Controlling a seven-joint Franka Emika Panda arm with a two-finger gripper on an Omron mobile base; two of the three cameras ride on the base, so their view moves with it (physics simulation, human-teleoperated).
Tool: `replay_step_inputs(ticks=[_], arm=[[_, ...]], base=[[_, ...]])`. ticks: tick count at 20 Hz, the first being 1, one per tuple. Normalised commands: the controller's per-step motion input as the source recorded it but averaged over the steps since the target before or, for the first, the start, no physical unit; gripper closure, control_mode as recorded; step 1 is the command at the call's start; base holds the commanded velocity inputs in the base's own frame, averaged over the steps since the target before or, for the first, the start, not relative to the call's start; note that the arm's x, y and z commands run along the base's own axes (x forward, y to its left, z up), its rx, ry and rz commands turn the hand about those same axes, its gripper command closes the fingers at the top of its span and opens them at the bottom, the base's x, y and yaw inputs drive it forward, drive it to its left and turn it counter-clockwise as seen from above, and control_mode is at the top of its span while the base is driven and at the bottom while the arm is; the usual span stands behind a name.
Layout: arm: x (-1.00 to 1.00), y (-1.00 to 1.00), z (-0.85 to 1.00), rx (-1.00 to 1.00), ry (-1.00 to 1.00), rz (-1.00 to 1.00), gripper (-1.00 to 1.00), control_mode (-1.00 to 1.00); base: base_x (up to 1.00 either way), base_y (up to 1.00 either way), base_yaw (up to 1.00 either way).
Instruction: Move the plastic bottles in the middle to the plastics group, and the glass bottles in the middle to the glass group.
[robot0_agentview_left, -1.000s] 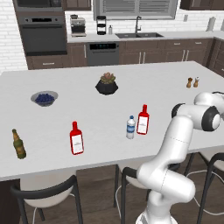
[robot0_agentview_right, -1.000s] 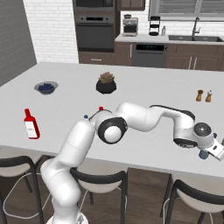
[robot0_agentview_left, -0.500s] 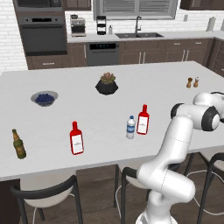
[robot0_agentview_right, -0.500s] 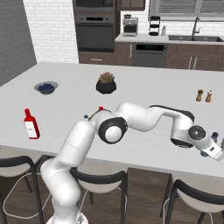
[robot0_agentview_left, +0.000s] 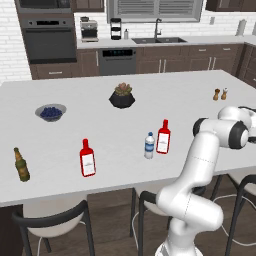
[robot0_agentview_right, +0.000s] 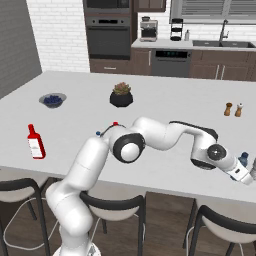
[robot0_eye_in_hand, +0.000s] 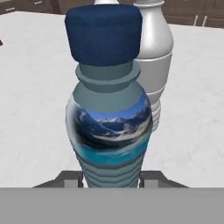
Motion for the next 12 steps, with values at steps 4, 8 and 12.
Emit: replay_step_inputs(ticks=[4, 8, 12], arm=[[0.08, 0.0, 0.0, 0.0, 0.0, 0.0, 1.0, -1.0], [0.19, -0.12, 0.0, 0.0, 0.0, 0.0, 1.0, -1.0], [0.23, -0.22, 0.0, 0.0, 0.0, 0.0, 1.0, -1.0]], base=[[0.0, 0.0, 0.0], [0.0, 0.0, 0.0], [0.0, 0.0, 0.0]])
